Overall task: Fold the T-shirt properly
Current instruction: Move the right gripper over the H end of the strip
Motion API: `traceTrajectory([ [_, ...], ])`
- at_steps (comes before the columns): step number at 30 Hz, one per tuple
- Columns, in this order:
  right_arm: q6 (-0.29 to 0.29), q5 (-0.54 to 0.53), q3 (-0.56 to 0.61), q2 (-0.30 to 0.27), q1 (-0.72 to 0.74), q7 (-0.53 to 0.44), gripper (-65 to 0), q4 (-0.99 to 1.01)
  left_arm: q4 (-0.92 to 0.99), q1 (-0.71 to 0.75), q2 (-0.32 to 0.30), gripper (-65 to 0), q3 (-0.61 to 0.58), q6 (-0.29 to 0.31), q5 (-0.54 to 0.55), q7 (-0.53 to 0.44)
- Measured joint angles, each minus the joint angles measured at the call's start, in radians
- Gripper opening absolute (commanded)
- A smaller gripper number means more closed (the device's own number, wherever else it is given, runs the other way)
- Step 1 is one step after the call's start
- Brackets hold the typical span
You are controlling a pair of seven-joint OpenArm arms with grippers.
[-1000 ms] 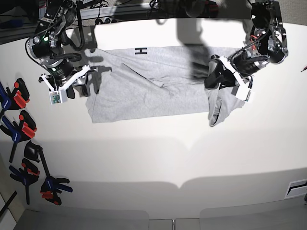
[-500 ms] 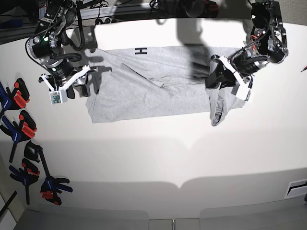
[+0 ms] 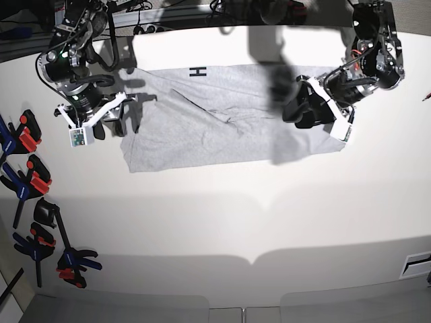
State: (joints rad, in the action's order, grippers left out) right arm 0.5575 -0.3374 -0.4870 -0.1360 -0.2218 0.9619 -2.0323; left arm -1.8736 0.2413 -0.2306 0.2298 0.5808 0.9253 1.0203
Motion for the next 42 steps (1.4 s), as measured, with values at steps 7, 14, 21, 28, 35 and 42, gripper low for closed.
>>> traceTrajectory([
  [7,0.0,0.0,0.0,0.0,0.0,-0.053,-38.0,0.0,0.0,0.0,0.0,-41.3,0.0,0.001,0.028,0.0],
  [14,0.0,-0.001,0.0,0.0,0.003,-0.082,-38.0,0.0,0.0,0.0,0.0,-41.3,0.0,0.001,0.027,0.0],
  [21,0.0,-0.068,0.0,0.0,0.003,-0.082,-26.5,0.0,0.0,0.0,0.0,-41.3,0.0,0.003,0.027,0.0],
  [28,0.0,-0.156,0.0,0.0,0.007,-0.079,-23.4,0.0,0.0,0.0,0.0,-41.3,0.0,0.003,0.02,0.0],
  [35,-0.08,0.026,-0.022,0.0,0.058,0.016,-23.5,0.008,0.0,0.0,0.0,-41.3,0.0,0.003,0.02,0.0],
  [42,-0.089,-0.013,-0.237,0.0,0.183,0.024,-23.5,0.205,0.0,0.0,-0.001,-41.3,0.0,0.003,0.02,0.0],
])
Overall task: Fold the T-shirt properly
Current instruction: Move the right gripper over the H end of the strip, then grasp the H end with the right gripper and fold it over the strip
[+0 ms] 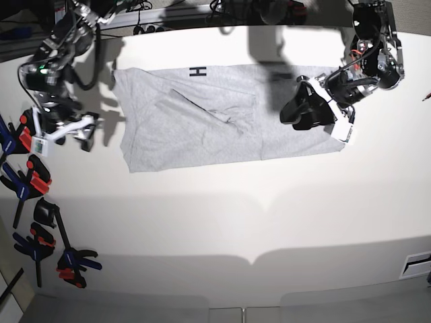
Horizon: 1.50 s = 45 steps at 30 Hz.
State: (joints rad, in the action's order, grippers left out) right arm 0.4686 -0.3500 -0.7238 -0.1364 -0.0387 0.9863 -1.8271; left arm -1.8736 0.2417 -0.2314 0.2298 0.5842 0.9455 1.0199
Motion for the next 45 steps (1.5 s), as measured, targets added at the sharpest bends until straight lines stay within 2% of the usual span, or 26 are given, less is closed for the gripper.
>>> traceTrajectory([
  [3,0.04,-0.101,-0.054,-0.018,0.061,0.032,-23.5,0.147,0.0,0.002,0.001,-41.3,0.0,0.0,0.0,0.0],
  [7,0.101,-0.203,-0.042,-0.064,0.153,0.097,-23.5,0.356,0.0,0.001,0.001,-41.3,0.0,0.0,0.0,-0.002],
  [10,0.11,-0.177,0.007,-0.084,0.204,0.104,-23.5,0.491,0.0,0.001,0.0,-41.3,0.0,0.0,0.0,-0.002],
  [13,0.125,-0.106,0.082,-0.088,0.233,0.111,-23.5,0.592,0.0,0.001,0.001,-41.3,0.0,0.0,0.0,-0.002],
  [17,0.134,-0.023,0.205,-0.092,0.245,0.089,-23.5,0.618,0.0,0.002,0.0,-41.3,0.0,0.0,0.0,-0.002],
  [19,0.134,-0.02,0.252,-0.09,0.246,0.093,-23.5,0.616,0.0,0.002,0.001,-41.3,0.0,0.0,0.0,-0.003],
  [23,0.134,-0.096,0.317,-0.057,0.247,0.138,-23.5,0.614,0.0,0.001,0.001,-41.3,0.0,0.0,0.0,-0.003],
  [28,0.134,-0.156,0.322,-0.002,0.247,0.161,-24.0,0.614,0.0,0.002,0.001,-41.3,0.0,0.0,0.0,-0.002],
  [35,0.134,-0.154,0.323,-0.005,0.246,0.21,-46.7,0.616,0.0,0.002,0.001,-41.3,0.0,0.0,0.0,-0.002],
  [39,0.134,-0.144,0.323,-0.005,0.246,0.226,-64.7,0.617,0.0,0.002,0.0,-41.3,0.0,0.0,0.0,-0.003],
  [45,0.13,-0.102,0.324,-0.005,0.298,0.264,-65.0,0.624,0.0,0.002,0.001,-41.3,0.0,0.0,0.0,0.003],
])
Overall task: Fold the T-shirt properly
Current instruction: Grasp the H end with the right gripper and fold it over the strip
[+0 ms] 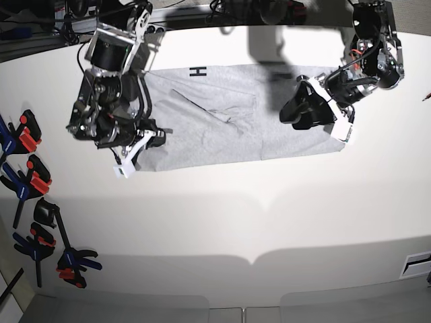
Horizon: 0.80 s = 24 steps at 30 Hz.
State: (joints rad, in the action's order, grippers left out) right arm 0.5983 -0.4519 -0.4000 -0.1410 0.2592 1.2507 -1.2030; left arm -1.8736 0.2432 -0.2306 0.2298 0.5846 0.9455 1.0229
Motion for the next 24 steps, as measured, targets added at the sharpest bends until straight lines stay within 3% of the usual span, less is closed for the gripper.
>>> traceTrajectory([
  [5,-0.031,0.048,-0.015,-0.011,0.091,0.003,-65.0,0.001,0.0,0.002,0.0,-41.3,0.0,0.034,-0.058,0.008],
  [10,-0.077,0.053,-0.015,-0.095,0.155,0.008,-65.0,0.002,0.0,0.036,-0.002,-41.3,0.0,0.038,-0.176,-0.059],
  [14,-0.144,0.052,-0.02,-0.15,0.218,0.061,-65.0,0.002,0.0,0.086,-0.001,-41.3,-0.002,0.038,-0.183,-0.168],
  [16,-0.148,0.026,-0.021,-0.152,0.241,0.09,-65.0,0.001,0.0,0.108,0.001,-41.4,-0.024,0.038,-0.248,-0.232],
  [20,-0.147,-0.063,-0.021,-0.087,0.241,0.122,-65.0,0.0,0.003,0.122,0.034,-41.9,-0.1,0.037,-0.508,-0.342],
  [24,-0.139,-0.077,-0.021,0.031,0.237,0.148,-65.0,0.001,0.041,0.119,0.039,-41.9,-0.183,0.028,-0.606,-0.415],
])
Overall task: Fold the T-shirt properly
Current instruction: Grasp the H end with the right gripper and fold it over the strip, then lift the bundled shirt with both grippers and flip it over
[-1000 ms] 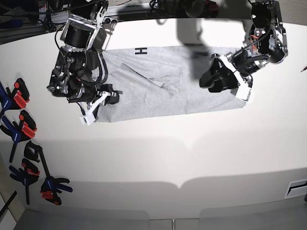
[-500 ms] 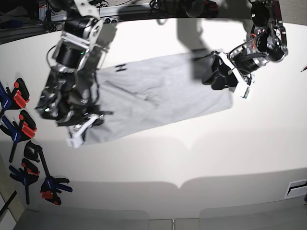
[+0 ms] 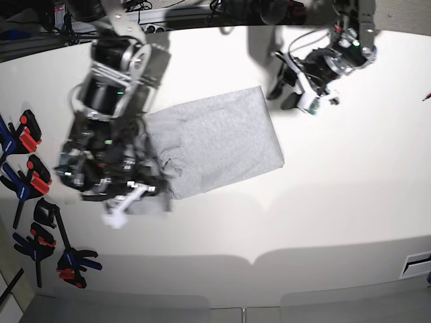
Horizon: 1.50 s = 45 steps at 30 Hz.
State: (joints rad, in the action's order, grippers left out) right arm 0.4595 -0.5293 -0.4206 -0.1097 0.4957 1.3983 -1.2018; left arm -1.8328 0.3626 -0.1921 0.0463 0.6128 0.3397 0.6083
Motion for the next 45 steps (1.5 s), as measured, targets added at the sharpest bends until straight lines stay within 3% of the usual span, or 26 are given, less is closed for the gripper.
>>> traceTrajectory([
  [5,0.005,-0.002,-0.001,0.116,0.002,0.007,-65.0,-0.003,0.135,-0.044,-0.002,-41.9,-0.091,-0.131,-0.163,-0.033],
  [8,0.007,-0.002,0.0,0.177,0.0,0.009,-65.0,-0.01,0.227,-0.103,-0.002,-42.0,-0.119,-0.134,-0.143,-0.062],
  [14,0.007,-0.002,0.0,0.272,0.0,0.01,-65.0,-0.031,0.259,-0.152,-0.002,-41.9,-0.169,-0.138,-0.048,-0.03],
  [18,0.007,-0.018,0.047,0.262,0.003,0.005,-65.0,-0.036,0.259,-0.196,-0.002,-41.9,-0.216,-0.14,-0.041,0.021],
  [38,0.007,-0.022,0.388,0.259,0.0,0.009,-65.0,-0.037,0.261,-0.208,-0.002,-41.9,-0.226,-0.138,-0.006,0.027],
  [42,0.007,-0.033,0.42,0.259,0.0,0.006,-49.3,-0.037,0.261,-0.208,-0.002,-41.9,-0.226,-0.138,-0.003,0.045],
  [45,0.056,-0.158,0.426,0.259,0.0,0.013,-47.0,-0.037,0.261,-0.209,-0.003,-41.9,-0.226,-0.138,-0.002,0.056],
])
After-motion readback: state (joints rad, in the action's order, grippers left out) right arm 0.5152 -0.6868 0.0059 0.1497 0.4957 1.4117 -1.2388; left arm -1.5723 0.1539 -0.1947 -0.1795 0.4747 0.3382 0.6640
